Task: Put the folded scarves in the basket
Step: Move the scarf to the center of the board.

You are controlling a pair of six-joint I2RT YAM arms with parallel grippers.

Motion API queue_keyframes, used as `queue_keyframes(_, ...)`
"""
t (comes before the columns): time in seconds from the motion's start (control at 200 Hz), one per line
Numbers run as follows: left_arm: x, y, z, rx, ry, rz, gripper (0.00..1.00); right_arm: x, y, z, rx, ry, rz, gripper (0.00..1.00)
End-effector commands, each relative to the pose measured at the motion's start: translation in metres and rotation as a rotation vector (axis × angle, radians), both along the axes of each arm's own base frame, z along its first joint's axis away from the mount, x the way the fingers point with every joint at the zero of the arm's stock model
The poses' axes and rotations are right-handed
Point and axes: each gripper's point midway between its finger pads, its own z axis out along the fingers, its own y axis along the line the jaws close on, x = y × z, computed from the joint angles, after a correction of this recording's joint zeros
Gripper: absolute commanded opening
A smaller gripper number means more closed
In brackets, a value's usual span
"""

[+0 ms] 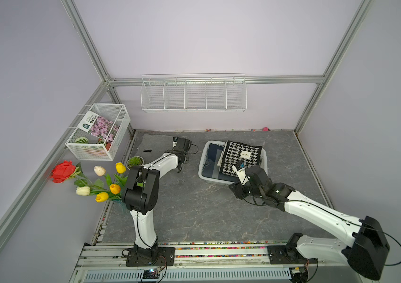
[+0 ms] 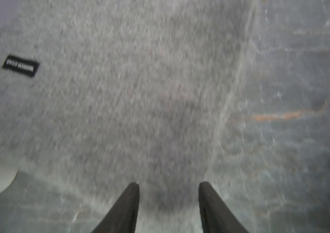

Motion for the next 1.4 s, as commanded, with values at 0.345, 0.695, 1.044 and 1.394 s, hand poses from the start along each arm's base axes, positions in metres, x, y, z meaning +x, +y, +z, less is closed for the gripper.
queue_keyframes(0.345,-0.054,-0.014,-0.067,-0.167,0.268,-0.082,0.43,-0.021,0.031,-0.035,-0.049,0.071,0.142,0.54)
queue_keyframes(0.695,-0.156,-0.05,-0.053,-0.253,0.207,-0.205,0.43,0.002,0.007,-0.072,-0.232,0.075,0.026,0.55)
queue_keyframes(1.044,-0.248,-0.091,-0.059,-0.225,0.193,-0.354,0.43,0.024,-0.017,-0.078,-0.296,0.046,-0.096,0.55)
queue_keyframes(1.394,-0.305,-0.137,-0.044,-0.243,0.168,-0.516,0.4,0.042,-0.02,-0.087,-0.35,0.022,-0.137,0.55)
